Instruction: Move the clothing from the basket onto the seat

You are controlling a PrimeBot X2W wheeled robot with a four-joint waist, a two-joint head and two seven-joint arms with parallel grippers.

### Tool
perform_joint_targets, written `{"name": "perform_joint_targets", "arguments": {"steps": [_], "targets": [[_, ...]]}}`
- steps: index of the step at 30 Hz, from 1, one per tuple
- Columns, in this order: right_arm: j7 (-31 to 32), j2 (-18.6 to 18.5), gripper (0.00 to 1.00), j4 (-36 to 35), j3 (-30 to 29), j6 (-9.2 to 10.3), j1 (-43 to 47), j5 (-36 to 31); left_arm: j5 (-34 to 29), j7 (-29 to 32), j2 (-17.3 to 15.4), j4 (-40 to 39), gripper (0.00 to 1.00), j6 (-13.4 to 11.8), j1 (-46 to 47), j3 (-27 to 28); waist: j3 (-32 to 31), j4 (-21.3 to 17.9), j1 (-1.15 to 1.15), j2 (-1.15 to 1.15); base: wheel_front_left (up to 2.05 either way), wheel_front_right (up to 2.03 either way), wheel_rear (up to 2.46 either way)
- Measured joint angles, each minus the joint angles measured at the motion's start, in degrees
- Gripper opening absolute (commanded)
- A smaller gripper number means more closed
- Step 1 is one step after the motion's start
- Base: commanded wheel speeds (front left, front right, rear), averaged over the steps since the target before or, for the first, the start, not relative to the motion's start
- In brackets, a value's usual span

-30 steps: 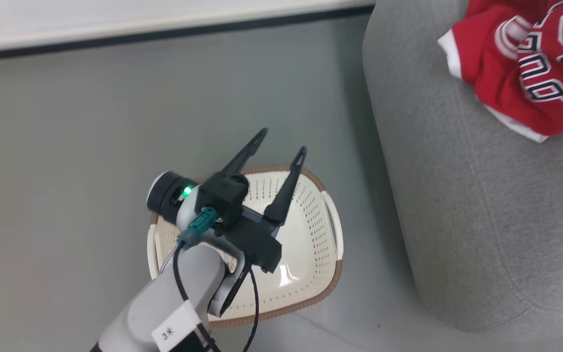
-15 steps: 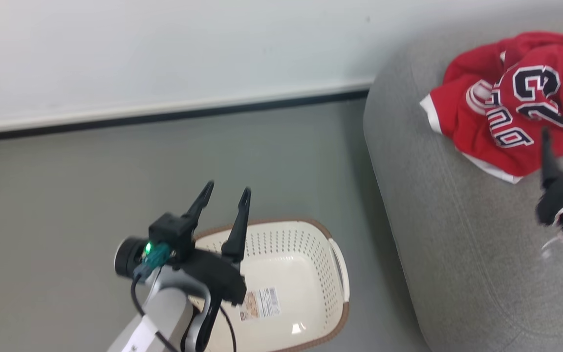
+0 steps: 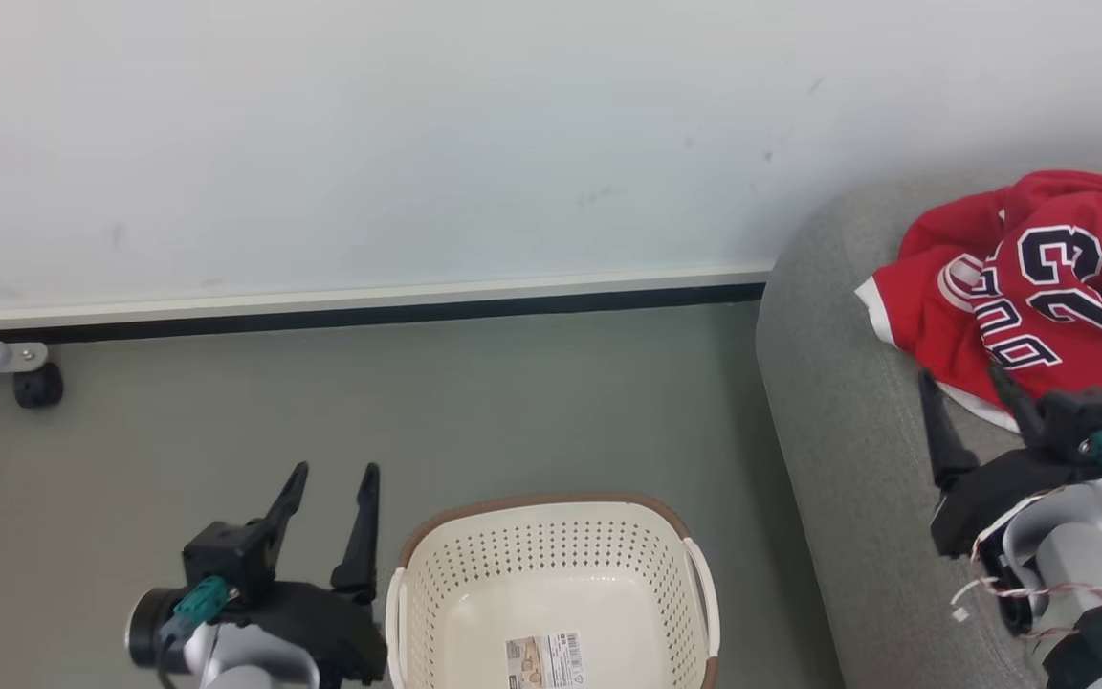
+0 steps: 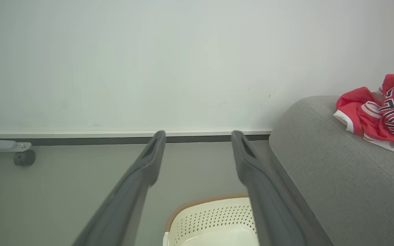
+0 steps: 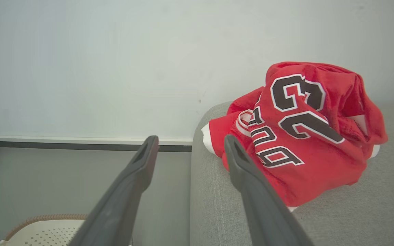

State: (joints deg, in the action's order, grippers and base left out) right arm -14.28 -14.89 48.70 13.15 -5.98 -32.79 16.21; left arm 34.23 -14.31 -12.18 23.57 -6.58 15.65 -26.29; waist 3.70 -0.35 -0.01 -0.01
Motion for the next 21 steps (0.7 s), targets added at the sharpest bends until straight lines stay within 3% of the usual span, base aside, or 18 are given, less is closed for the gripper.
{"name": "perform_joint_targets", "arguments": {"steps": [6,14,21], "targets": [[0.0,2.6,1.00,-6.3,0.1,1.05,4.8,0.1,-1.0,0.0,-1.9,-1.2,1.00,-0.5,-4.1,4.1,-1.7,0.9,0.01,0.01,0.00,0.00,0.00],[0.0,5.9,1.00,-16.8,-0.2,4.28,13.5,-0.1,-2.6,0.0,-2.6,-3.8,1.00,-0.5,-10.7,9.2,-3.4,1.0,0.01,0.01,0.00,0.00,0.00],[0.0,6.4,1.00,-25.0,-0.3,6.57,20.7,-1.3,-5.3,0.0,-2.2,-6.3,1.00,-0.5,-14.4,13.2,-4.6,0.6,0.01,0.01,0.00,0.00,0.00]]}}
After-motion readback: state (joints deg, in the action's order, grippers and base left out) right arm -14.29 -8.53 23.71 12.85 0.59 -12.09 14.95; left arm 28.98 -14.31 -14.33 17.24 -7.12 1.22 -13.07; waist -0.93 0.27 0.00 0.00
